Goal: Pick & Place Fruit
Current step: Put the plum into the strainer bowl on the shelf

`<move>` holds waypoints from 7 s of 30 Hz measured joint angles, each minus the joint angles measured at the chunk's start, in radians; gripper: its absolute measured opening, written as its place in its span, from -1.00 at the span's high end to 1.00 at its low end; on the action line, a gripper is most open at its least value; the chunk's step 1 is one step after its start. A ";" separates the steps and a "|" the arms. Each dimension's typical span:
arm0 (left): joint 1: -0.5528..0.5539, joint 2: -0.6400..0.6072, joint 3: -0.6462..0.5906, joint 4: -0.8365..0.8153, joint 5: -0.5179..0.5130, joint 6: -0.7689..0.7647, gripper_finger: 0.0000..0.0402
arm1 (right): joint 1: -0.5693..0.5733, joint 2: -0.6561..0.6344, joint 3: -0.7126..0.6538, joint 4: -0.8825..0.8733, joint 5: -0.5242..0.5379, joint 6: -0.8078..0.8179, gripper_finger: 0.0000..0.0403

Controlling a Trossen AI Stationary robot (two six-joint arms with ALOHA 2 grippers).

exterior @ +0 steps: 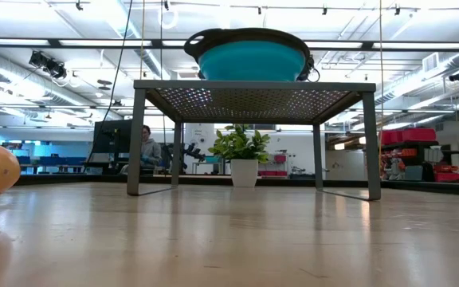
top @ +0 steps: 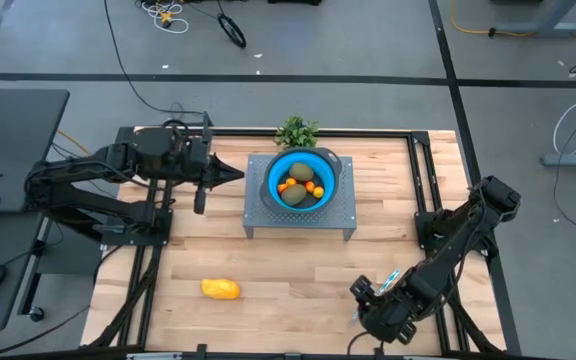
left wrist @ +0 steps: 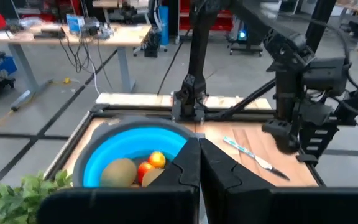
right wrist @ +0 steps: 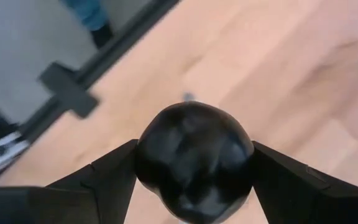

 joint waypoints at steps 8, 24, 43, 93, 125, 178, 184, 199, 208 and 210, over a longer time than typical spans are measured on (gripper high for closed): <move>0.000 -0.031 0.000 -0.028 0.000 0.004 1.00 | -0.101 -0.079 0.001 0.016 0.199 -0.006 -0.42; 0.000 -0.100 0.000 -0.081 -0.005 0.018 1.00 | -0.262 -0.178 0.002 0.140 0.266 -0.021 -0.42; 0.000 -0.111 0.000 -0.091 -0.028 0.003 1.00 | -0.409 -0.384 0.002 0.390 0.266 0.029 -0.42; 0.000 -0.111 0.000 -0.084 -0.027 -0.013 0.98 | -0.581 -0.510 0.001 0.698 -0.128 0.204 -0.42; 0.000 -0.111 0.000 -0.084 -0.027 -0.013 0.98 | -0.833 -0.713 0.001 0.482 0.060 0.047 -0.42; 0.000 -0.111 0.000 -0.084 -0.053 0.008 0.98 | -0.890 -0.436 0.001 0.348 0.078 -0.025 -0.42; 0.000 -0.111 0.000 -0.084 -0.054 0.010 0.98 | -0.890 -0.429 0.001 0.346 0.080 -0.025 -0.42; 0.000 -0.111 0.000 -0.085 -0.058 0.010 0.98 | -0.907 -0.283 0.001 0.337 0.081 -0.025 -0.42; 0.000 -0.111 0.000 -0.085 -0.058 0.010 0.98 | -0.929 -0.280 0.001 0.319 0.076 -0.025 -0.42; 0.000 -0.111 0.000 -0.085 -0.058 0.010 0.98 | -0.929 -0.280 0.001 0.319 0.074 -0.025 -0.42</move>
